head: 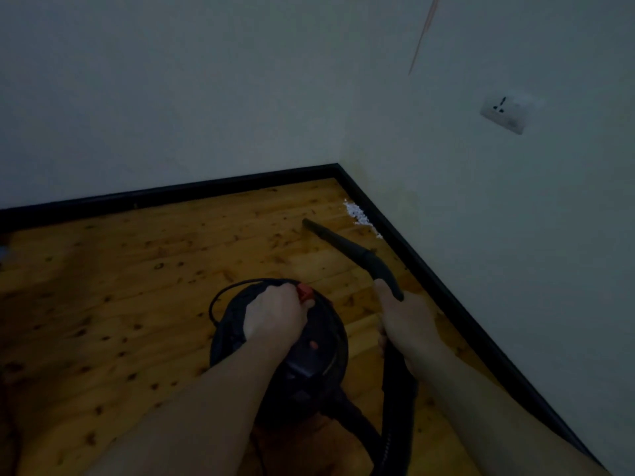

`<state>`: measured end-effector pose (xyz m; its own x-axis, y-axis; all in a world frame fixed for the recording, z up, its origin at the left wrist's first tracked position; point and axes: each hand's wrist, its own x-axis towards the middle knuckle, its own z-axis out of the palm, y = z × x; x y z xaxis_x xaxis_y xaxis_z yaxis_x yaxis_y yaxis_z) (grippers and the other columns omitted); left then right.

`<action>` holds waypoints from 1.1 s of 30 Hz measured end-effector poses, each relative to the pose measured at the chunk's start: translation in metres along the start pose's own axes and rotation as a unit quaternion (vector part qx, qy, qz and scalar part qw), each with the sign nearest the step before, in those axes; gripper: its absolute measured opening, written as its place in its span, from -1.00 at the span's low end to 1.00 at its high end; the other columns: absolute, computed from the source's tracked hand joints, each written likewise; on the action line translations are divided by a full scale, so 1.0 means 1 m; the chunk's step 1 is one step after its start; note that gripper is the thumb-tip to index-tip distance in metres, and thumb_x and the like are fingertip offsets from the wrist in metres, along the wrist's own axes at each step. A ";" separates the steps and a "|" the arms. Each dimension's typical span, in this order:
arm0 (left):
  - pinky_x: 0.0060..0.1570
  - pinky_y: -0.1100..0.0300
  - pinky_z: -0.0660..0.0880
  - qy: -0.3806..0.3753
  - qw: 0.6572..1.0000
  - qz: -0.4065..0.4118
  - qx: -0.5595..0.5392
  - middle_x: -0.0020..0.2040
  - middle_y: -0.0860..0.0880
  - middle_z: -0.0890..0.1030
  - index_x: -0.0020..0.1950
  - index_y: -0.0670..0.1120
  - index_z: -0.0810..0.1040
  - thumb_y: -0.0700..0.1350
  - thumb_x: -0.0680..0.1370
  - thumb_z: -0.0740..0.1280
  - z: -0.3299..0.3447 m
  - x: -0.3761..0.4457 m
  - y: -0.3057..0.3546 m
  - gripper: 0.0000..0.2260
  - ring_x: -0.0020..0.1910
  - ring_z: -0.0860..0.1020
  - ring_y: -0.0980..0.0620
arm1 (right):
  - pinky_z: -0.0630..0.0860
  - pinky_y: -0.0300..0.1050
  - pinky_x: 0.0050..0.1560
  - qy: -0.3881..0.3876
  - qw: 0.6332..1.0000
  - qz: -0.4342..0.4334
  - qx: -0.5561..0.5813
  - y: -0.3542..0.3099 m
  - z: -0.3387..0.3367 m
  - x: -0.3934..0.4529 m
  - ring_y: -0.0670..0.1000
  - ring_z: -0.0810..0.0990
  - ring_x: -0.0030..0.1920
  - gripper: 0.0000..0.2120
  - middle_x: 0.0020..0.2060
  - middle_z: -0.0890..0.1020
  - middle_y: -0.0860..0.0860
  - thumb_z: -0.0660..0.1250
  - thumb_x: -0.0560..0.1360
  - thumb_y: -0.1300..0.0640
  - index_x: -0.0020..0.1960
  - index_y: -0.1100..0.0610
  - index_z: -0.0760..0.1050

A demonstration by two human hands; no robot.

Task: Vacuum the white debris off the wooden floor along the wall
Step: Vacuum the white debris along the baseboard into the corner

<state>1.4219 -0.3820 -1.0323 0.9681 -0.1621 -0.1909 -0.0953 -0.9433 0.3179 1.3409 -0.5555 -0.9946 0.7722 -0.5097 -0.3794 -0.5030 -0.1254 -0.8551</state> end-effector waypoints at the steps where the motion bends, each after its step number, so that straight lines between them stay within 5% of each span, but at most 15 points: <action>1: -0.44 0.11 0.32 0.002 1.000 -0.003 0.003 -0.27 0.00 0.46 -0.08 -0.05 0.46 0.23 0.66 0.27 0.001 0.000 -0.001 -0.64 -0.38 0.40 0.04 | 0.46 -0.02 -0.32 0.003 1.000 0.002 0.001 0.000 -0.002 -0.003 0.09 0.48 -0.41 -0.57 -0.39 0.47 0.12 0.25 0.67 -0.18 -0.16 0.16 0.44; 12: -0.35 0.09 0.48 0.021 1.000 0.008 0.017 -0.21 -0.01 0.51 -0.06 -0.04 0.46 0.26 0.65 0.27 0.010 0.001 -0.003 -0.64 -0.29 0.51 -0.03 | 0.52 0.03 -0.26 0.060 0.997 0.035 0.025 0.016 -0.036 -0.011 0.12 0.53 -0.38 -0.50 -0.42 0.51 0.09 0.25 0.65 -0.25 -0.21 0.17 0.46; 16: -0.38 0.10 0.45 0.012 1.000 0.018 0.011 -0.20 -0.02 0.53 -0.08 -0.03 0.45 0.27 0.65 0.26 0.013 -0.001 -0.007 -0.63 -0.29 0.53 -0.03 | 0.46 -0.11 -0.39 0.068 0.996 0.052 0.029 0.026 -0.048 -0.013 0.08 0.53 -0.43 -0.52 -0.40 0.52 0.09 0.24 0.65 -0.26 -0.21 0.12 0.44; 33: -0.33 0.08 0.56 -0.019 0.993 0.112 0.044 -0.19 -0.01 0.55 -0.02 -0.04 0.54 0.33 0.63 0.23 0.022 -0.006 0.024 -0.57 -0.29 0.55 -0.01 | 0.54 0.05 -0.17 0.144 0.988 0.049 0.017 0.061 -0.083 -0.021 0.18 0.60 -0.32 -0.42 -0.37 0.60 0.17 0.24 0.62 -0.33 -0.30 0.15 0.48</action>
<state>1.4083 -0.4098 -1.0443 0.9108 -0.3801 -0.1609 -0.3288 -0.9038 0.2737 1.2619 -0.6231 -1.0092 0.5760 -0.7390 -0.3494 -0.5524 -0.0368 -0.8328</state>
